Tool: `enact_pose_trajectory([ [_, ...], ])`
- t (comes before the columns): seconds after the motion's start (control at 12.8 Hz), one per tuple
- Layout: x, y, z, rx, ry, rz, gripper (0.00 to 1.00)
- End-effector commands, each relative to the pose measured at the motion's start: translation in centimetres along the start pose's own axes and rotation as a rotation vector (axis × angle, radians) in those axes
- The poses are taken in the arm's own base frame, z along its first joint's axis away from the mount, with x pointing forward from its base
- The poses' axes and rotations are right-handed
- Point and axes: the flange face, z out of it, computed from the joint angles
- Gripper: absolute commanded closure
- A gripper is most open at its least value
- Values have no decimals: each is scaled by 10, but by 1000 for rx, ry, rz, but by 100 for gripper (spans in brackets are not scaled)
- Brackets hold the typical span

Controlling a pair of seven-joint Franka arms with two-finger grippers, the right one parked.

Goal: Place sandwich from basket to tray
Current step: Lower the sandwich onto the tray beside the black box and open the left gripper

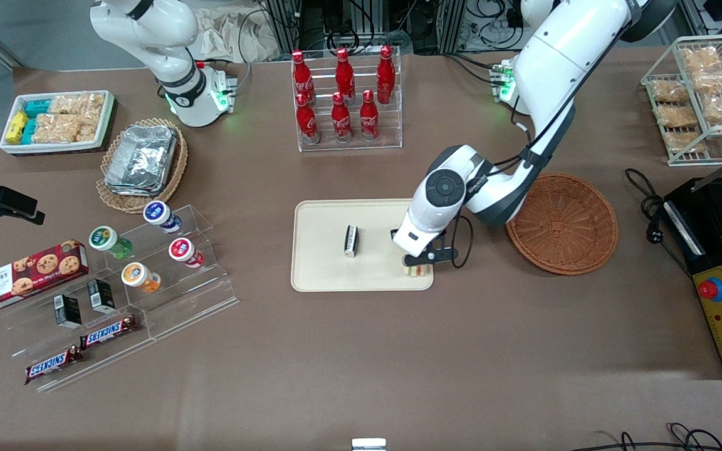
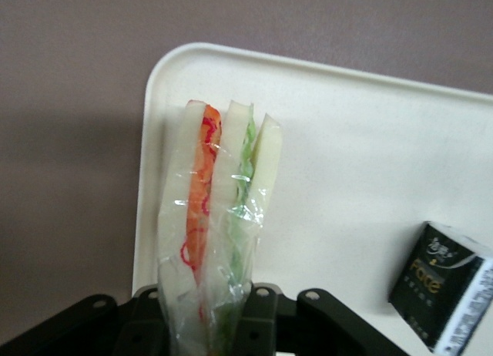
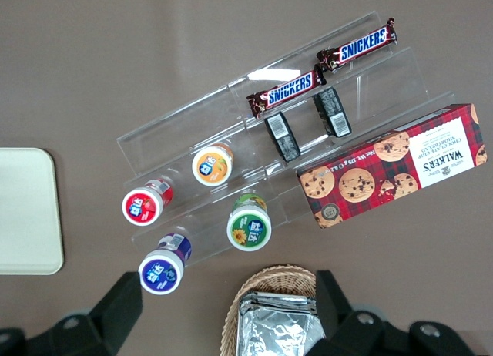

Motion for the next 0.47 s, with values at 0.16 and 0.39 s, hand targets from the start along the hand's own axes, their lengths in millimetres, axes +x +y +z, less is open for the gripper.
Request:
enact_pose_trajectory([
  [0.16,2,5,12,6,23,34,0],
  [0.39,2,6,-1,13,33,-65,0],
])
